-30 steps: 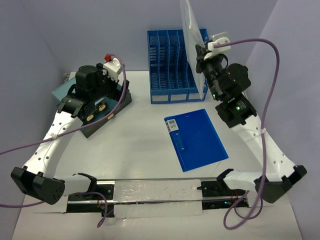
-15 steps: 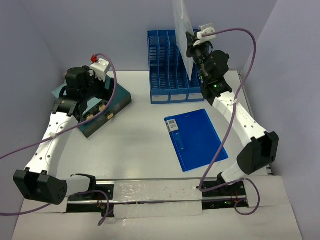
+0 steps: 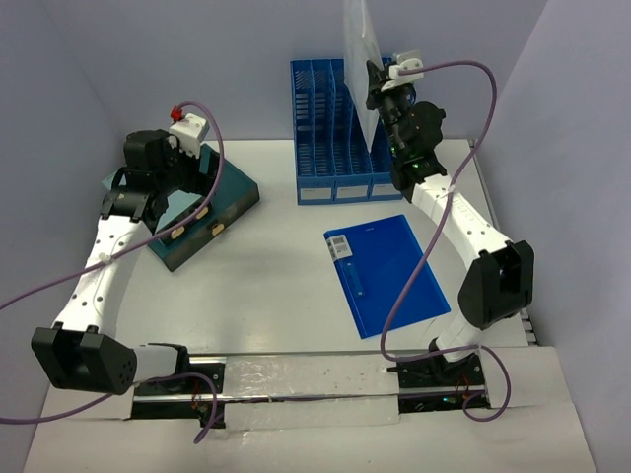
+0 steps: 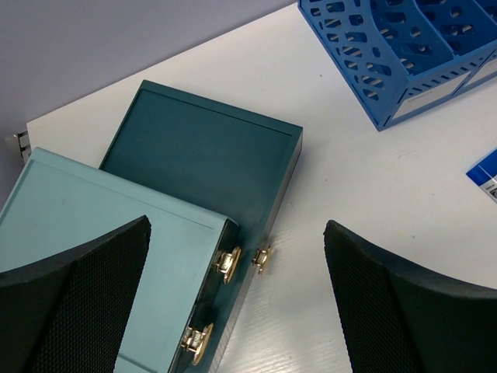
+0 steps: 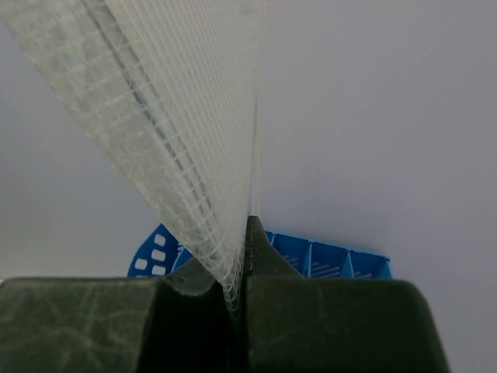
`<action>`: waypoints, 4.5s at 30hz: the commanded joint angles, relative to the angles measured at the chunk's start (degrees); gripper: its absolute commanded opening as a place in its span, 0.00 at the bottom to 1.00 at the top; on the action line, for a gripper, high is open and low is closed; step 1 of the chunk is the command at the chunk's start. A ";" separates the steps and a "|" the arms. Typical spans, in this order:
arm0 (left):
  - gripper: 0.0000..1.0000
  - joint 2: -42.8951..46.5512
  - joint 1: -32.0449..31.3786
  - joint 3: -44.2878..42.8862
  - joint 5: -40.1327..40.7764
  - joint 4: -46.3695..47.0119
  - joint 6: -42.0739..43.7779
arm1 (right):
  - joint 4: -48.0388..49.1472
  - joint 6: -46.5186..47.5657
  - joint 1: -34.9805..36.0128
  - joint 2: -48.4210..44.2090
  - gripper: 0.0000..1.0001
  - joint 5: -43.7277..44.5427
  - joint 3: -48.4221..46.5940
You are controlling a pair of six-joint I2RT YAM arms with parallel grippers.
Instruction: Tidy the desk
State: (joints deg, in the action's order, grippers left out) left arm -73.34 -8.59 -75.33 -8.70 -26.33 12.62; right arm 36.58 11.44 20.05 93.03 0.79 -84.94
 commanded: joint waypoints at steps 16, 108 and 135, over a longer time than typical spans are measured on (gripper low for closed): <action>0.99 -2.18 1.69 -2.15 -4.35 2.53 -0.75 | 11.96 1.46 -0.27 -1.92 0.00 -0.90 0.26; 0.83 -60.31 -28.68 -39.42 -26.77 -7.31 -3.13 | -58.05 -40.35 6.72 -26.75 0.78 9.01 43.23; 0.55 -59.29 -28.68 -27.29 -36.42 -13.96 -3.42 | -48.14 -50.85 7.72 -25.61 0.75 -6.47 56.29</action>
State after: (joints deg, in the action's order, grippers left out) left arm -132.88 -36.97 -103.69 -39.92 -36.19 9.14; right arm -16.86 -34.76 27.40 66.70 -3.75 -30.87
